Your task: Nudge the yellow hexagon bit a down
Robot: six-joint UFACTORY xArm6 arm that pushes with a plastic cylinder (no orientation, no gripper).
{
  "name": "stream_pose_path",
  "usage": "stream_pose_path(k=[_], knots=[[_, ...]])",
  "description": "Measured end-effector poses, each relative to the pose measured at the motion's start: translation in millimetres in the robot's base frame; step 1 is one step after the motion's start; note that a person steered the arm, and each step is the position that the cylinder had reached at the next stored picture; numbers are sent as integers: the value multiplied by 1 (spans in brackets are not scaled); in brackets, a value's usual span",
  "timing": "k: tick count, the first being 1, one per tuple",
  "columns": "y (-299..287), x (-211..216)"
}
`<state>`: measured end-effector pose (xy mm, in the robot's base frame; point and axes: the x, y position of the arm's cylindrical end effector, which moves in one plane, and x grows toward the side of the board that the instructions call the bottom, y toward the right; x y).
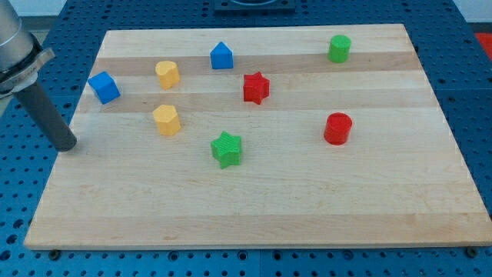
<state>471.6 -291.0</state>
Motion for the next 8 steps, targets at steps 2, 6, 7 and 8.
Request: stream_pose_path(k=[2, 6, 7, 8], knots=[[0, -16], [53, -70], [77, -71], [99, -65]])
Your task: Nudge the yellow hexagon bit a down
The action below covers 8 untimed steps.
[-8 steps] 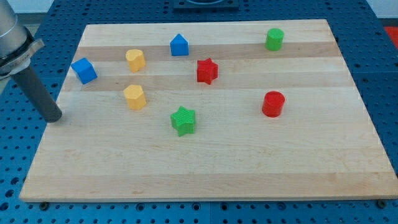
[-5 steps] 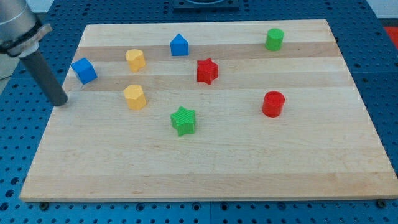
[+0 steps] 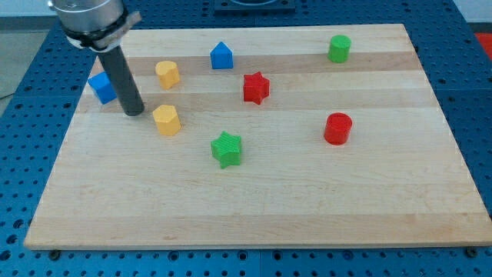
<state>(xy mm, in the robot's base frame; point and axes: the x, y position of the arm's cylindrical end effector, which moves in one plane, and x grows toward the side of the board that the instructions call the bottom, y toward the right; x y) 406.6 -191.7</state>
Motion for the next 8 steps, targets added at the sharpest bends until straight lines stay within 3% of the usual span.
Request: stream_pose_path(k=[3, 6, 8], knots=[[10, -13], [18, 19], [49, -17]])
